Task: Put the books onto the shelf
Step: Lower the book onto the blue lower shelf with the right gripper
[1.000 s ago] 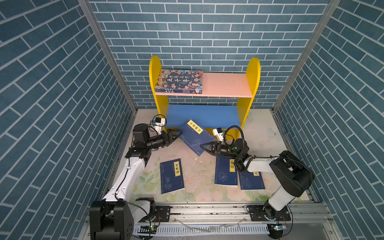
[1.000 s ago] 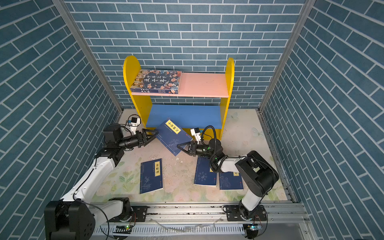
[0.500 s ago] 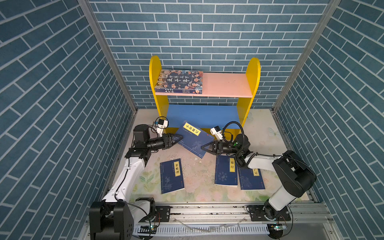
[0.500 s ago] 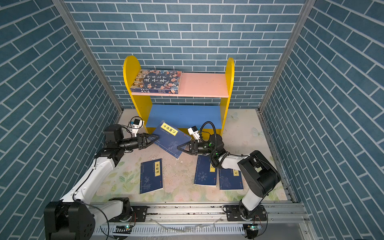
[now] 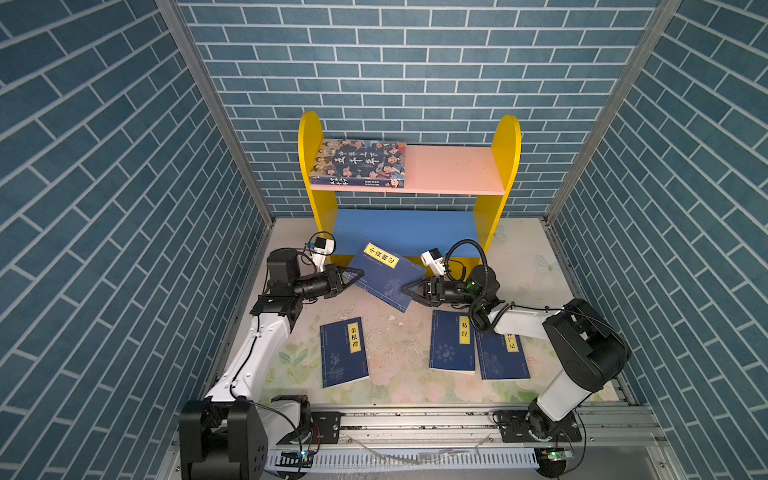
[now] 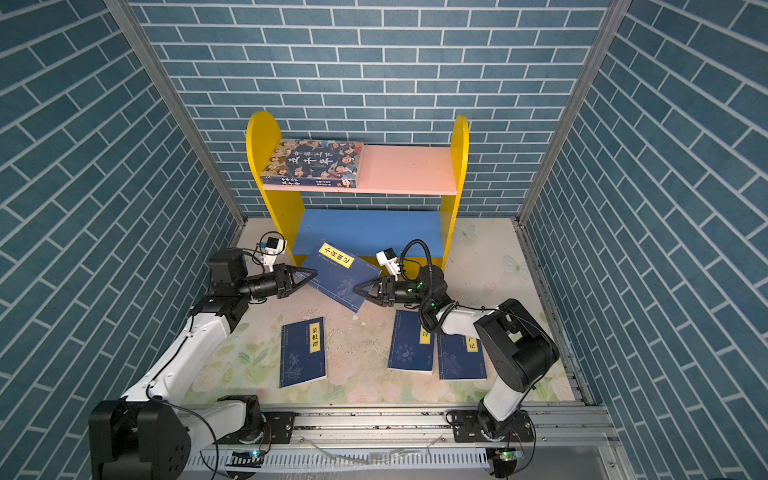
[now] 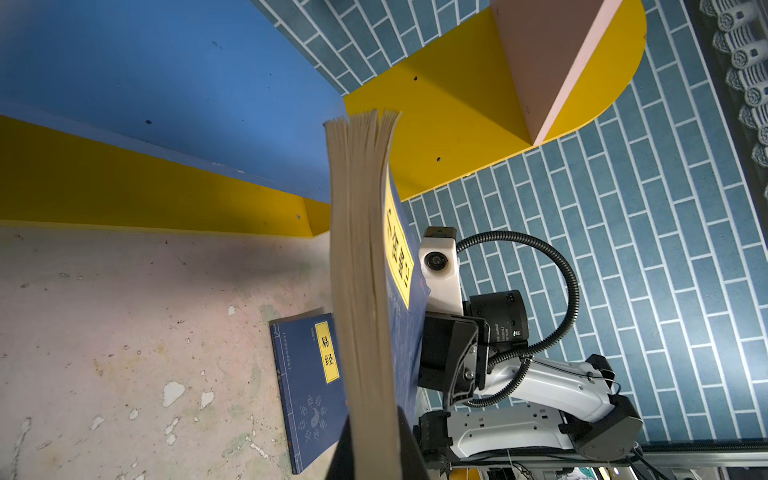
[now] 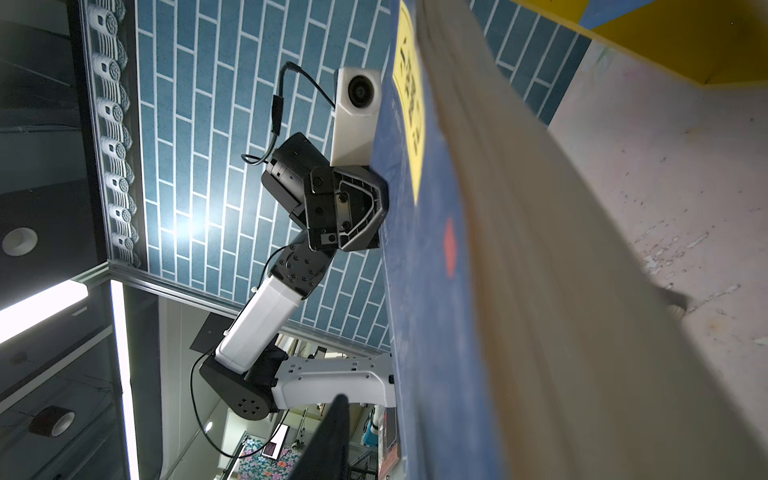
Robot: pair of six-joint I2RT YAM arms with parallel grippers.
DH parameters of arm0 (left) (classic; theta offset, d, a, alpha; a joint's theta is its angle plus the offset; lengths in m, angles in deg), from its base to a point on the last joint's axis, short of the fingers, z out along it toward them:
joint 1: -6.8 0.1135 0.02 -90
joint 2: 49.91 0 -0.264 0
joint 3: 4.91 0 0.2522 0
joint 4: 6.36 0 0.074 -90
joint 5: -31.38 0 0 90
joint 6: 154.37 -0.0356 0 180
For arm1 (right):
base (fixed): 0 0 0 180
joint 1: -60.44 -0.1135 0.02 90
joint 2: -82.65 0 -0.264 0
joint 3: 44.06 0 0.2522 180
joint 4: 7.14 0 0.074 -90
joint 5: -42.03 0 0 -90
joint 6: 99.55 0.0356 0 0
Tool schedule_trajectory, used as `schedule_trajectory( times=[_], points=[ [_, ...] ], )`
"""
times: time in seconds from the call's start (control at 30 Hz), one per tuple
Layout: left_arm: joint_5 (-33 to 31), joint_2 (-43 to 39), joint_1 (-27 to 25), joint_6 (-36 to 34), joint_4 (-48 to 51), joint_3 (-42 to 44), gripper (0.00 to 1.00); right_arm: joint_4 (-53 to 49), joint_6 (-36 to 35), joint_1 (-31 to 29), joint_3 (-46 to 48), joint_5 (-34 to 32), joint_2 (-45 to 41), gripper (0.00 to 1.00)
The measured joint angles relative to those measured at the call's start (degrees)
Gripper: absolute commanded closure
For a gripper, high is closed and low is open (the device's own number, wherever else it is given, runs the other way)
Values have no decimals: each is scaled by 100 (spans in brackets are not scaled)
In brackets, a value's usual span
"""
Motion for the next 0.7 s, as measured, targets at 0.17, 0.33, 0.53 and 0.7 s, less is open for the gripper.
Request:
schedule_trajectory(
  times=[0.17, 0.33, 0.53, 0.7],
  points=[
    [-114, 216, 2, 398, -363, -13, 100, 212, 4, 0, 42, -391, 103, 57],
    [-302, 345, 15, 905, -940, -11, 100, 479, 55, -15, 66, -673, 369, 56],
    [-479, 354, 42, 1274, -1606, 50, 100, 595, 109, -87, 46, -833, 474, 57],
    [-538, 354, 44, 1401, -1818, 210, 100, 669, 111, -129, -37, -968, 531, 60]
  ],
)
